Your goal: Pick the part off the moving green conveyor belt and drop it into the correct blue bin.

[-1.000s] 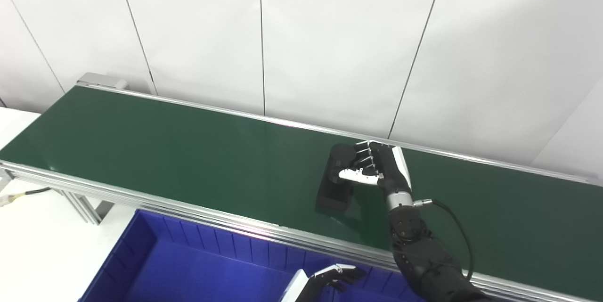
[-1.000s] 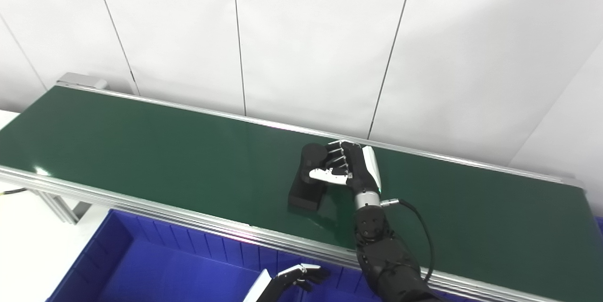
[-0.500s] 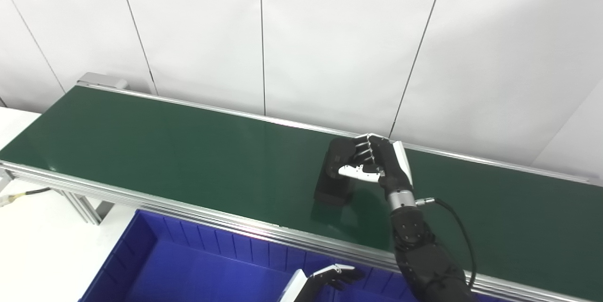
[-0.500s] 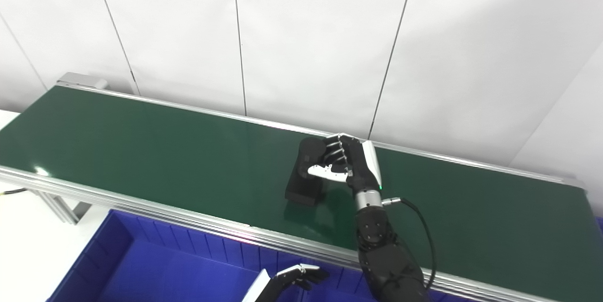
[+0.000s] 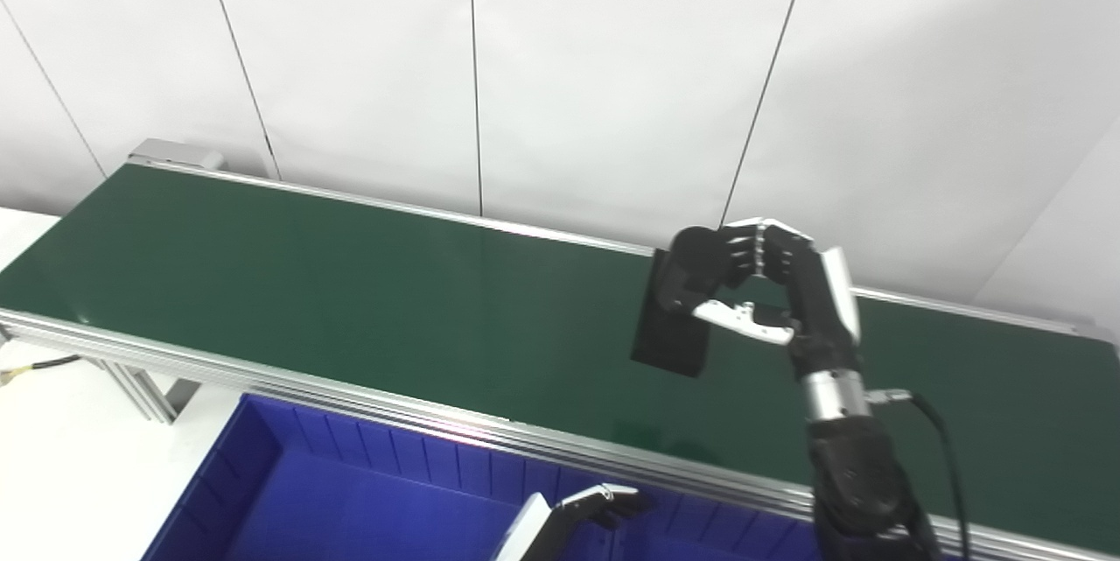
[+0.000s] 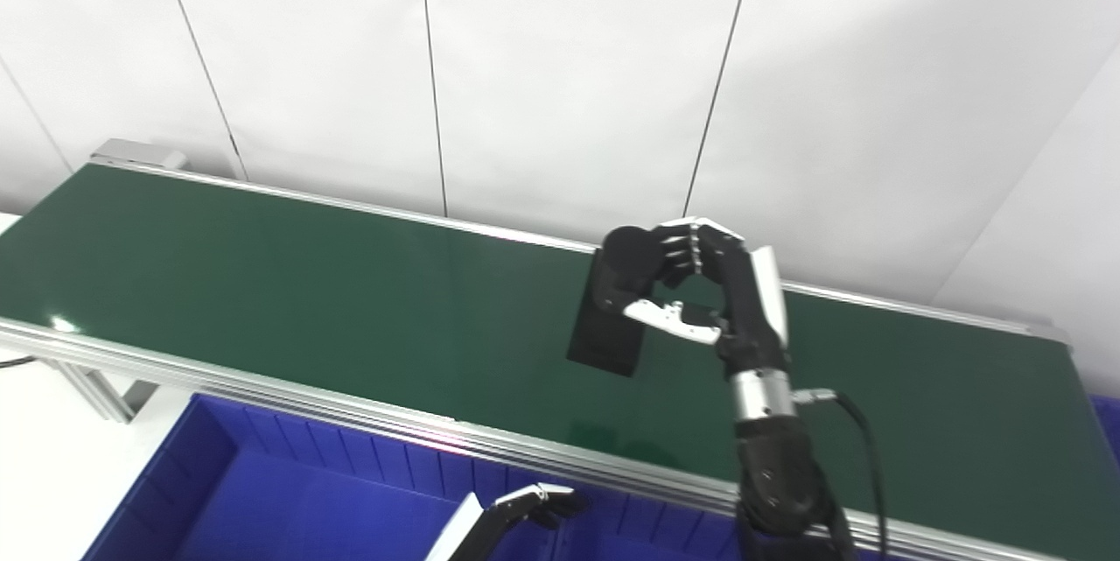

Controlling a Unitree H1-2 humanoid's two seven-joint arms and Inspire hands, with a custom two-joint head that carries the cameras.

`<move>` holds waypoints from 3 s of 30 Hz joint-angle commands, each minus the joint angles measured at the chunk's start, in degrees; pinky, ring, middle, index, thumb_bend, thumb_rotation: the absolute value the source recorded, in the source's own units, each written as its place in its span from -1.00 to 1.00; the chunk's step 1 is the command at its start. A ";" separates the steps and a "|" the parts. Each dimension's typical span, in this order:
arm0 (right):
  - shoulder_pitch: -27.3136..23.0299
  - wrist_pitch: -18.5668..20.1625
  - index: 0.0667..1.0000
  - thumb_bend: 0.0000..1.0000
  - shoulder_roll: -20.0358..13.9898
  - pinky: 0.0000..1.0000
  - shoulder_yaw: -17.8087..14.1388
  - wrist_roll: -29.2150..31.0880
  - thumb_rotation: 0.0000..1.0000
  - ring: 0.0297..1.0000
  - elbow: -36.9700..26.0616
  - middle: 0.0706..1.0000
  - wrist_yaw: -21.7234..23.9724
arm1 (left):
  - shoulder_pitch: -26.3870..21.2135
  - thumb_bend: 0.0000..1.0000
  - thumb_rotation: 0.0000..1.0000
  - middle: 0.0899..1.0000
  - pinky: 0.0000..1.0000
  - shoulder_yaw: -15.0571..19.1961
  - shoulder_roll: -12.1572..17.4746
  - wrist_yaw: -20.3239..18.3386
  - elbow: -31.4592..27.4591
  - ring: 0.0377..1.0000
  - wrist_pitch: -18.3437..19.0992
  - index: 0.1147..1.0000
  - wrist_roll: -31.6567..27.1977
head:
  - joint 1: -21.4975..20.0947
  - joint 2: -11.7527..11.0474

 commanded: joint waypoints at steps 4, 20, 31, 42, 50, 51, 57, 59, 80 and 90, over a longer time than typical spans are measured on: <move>2.89 6.19 -0.04 0.04 -1.43 -0.28 -2.29 1.20 -1.00 -0.18 -12.55 -0.12 1.98 | -0.90 0.91 -0.78 0.46 0.36 1.37 1.20 -1.19 -2.68 0.45 -1.44 0.40 -1.23 | -3.82 1.79; 19.54 11.56 -0.03 0.04 -3.69 -0.30 -6.77 -0.62 -1.00 -0.20 -29.04 -0.11 2.76 | 1.47 0.89 -0.82 0.42 0.35 7.91 4.29 -7.62 -11.14 0.43 -1.44 0.38 -4.27 | -16.46 9.35; 28.76 12.15 -0.04 0.04 -2.70 -0.29 -8.29 -2.29 -1.00 -0.19 -31.98 -0.12 2.34 | 3.28 0.90 -0.78 0.44 0.41 13.85 4.03 -15.94 -14.43 0.49 -1.42 0.43 -8.11 | -20.58 12.70; 32.97 11.85 -0.02 0.04 -3.16 -0.35 -8.63 -5.66 -1.00 -0.21 -32.48 -0.13 2.30 | 4.81 0.91 -0.81 0.42 0.37 18.94 2.14 -21.74 -17.61 0.44 -1.42 0.42 -8.28 | -21.78 15.87; 37.26 11.69 -0.05 0.04 -3.87 -0.30 -10.72 -4.73 -1.00 -0.19 -31.69 -0.14 2.18 | 6.29 0.93 -0.82 0.41 0.41 21.33 0.50 -24.67 -18.84 0.46 -1.32 0.42 -8.27 | -21.18 16.33; 38.06 11.65 -0.04 0.04 -3.93 -0.31 -11.23 -4.16 -1.00 -0.19 -31.42 -0.14 2.18 | 6.46 0.93 -0.82 0.41 0.41 21.63 0.30 -24.96 -18.96 0.47 -1.29 0.42 -8.19 | -21.10 16.29; 40.10 10.44 -0.01 0.04 -4.28 -0.32 -12.98 -3.40 -1.00 -0.22 -28.62 -0.13 1.88 | 6.92 0.93 -0.80 0.43 0.43 22.95 -0.30 -26.61 -19.03 0.48 -1.34 0.44 -8.31 | -20.80 16.07; 40.15 10.30 -0.01 0.04 -4.09 -0.33 -13.27 -3.64 -1.00 -0.22 -27.52 -0.13 1.60 | 7.00 0.93 -0.79 0.43 0.43 23.18 -0.36 -26.99 -19.02 0.48 -1.33 0.43 -8.38 | -20.63 15.91; 36.26 -1.62 -0.02 0.04 -3.45 -0.27 -13.76 -5.25 -1.00 -0.20 -3.73 -0.14 -7.87 | 8.02 0.95 -0.75 0.41 0.44 24.69 -1.50 -28.46 -19.14 0.47 -1.37 0.43 -7.45 | -19.51 15.18; 35.00 -2.93 -0.03 0.04 -3.55 -0.25 -13.93 -4.90 -1.00 -0.18 -2.20 -0.13 -9.87 | 8.29 0.94 -0.76 0.42 0.42 24.65 -1.61 -28.49 -19.16 0.47 -1.36 0.43 -7.03 | -18.74 14.55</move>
